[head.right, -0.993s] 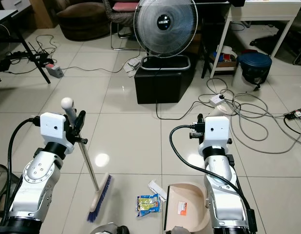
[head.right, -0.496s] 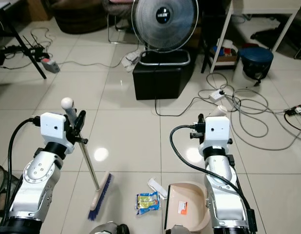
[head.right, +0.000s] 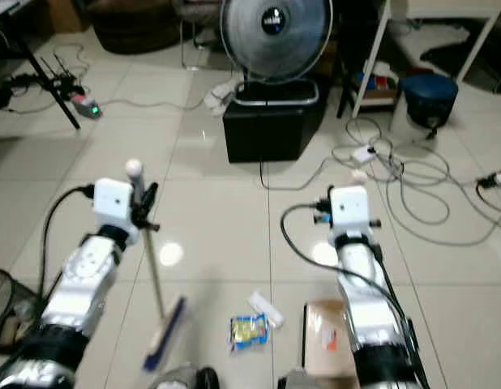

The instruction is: Sweep floor

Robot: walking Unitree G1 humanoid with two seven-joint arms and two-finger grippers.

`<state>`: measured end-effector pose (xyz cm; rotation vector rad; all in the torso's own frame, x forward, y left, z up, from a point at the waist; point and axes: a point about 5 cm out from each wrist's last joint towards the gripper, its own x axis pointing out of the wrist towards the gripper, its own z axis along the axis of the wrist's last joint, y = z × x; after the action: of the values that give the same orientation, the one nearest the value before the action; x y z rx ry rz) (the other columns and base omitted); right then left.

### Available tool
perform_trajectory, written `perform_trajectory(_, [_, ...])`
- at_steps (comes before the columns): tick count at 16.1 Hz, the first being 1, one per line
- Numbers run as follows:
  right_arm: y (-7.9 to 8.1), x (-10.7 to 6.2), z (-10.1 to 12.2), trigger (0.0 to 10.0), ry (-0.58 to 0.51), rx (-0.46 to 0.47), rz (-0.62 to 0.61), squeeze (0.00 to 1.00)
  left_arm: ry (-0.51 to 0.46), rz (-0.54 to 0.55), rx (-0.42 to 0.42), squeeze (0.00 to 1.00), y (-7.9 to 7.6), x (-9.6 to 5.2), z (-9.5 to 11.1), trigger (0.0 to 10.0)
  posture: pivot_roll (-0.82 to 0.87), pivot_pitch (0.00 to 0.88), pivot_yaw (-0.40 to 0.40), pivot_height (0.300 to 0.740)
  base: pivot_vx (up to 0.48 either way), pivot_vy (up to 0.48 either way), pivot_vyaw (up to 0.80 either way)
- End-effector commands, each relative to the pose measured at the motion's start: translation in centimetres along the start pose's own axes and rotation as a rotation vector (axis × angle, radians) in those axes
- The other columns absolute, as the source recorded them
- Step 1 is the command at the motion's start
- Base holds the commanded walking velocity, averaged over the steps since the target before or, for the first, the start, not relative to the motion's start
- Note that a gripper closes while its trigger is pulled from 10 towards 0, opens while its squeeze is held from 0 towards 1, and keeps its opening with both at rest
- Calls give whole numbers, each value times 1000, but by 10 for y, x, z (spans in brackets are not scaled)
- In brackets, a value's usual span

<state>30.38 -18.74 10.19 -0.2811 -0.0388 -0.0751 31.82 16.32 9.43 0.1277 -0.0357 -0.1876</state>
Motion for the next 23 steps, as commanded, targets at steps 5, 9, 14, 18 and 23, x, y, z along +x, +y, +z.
perform_trajectory(5, [46, 2, -4, 10000, -22, 4, 109, 0, -17, 27, -29, 0, -10, 4, -11, 10000, 3, 232, 114, 740, 0, 0, 0])
perform_trajectory(9, [58, 5, 2, 10000, -55, 57, 108, 0, 0, 31, -131, 0, -21, 11, -16, 10000, 1, 258, 132, 740, 0, 0, 0])
perform_trajectory(14, [63, 10, 8, 10000, -76, 179, 84, 0, -28, 19, -429, 0, -41, 24, -6, 10000, 4, 265, 137, 740, 0, 0, 0])
perform_trajectory(18, [60, 12, 8, 10000, -82, 201, 81, 0, -89, 33, -555, 0, -37, 33, 7, 10000, 7, 249, 134, 740, 0, 0, 0])
perform_trajectory(23, [46, 13, 5, 10000, -96, 224, 52, 0, -217, -172, -418, 0, -25, 39, 39, 10000, 9, 216, 135, 740, 0, 0, 0])
